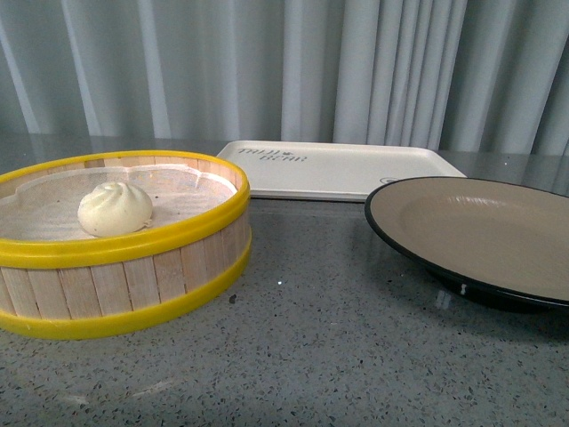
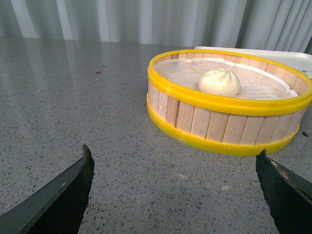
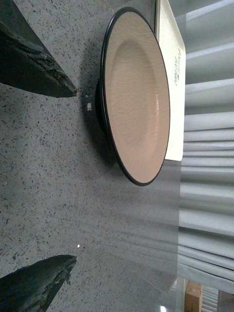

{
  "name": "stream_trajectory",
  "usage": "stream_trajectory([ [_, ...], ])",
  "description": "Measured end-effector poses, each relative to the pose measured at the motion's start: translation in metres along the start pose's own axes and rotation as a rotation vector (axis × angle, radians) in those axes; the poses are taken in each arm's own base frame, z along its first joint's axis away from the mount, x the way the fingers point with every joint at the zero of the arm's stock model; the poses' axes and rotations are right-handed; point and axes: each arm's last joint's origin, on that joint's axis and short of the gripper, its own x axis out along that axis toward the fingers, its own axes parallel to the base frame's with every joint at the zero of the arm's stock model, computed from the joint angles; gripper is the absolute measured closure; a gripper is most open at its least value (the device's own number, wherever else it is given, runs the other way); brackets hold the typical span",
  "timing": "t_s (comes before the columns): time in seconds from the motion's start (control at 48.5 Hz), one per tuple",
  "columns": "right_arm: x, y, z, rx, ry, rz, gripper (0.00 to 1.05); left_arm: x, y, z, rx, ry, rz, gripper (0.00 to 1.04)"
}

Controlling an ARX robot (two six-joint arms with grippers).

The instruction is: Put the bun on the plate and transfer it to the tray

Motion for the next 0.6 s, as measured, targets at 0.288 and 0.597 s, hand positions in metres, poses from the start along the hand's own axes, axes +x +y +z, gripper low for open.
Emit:
stream_trajectory([
  [0.288,0.0,0.0,0.0,0.0,0.0,0.0,0.08,0.0,0.0,0.0,0.0,0.0,0.0,0.07],
  [0.597,0.0,0.0,0.0,0.0,0.0,0.0,0.08,0.0,0.0,0.0,0.0,0.0,0.0,0.07],
])
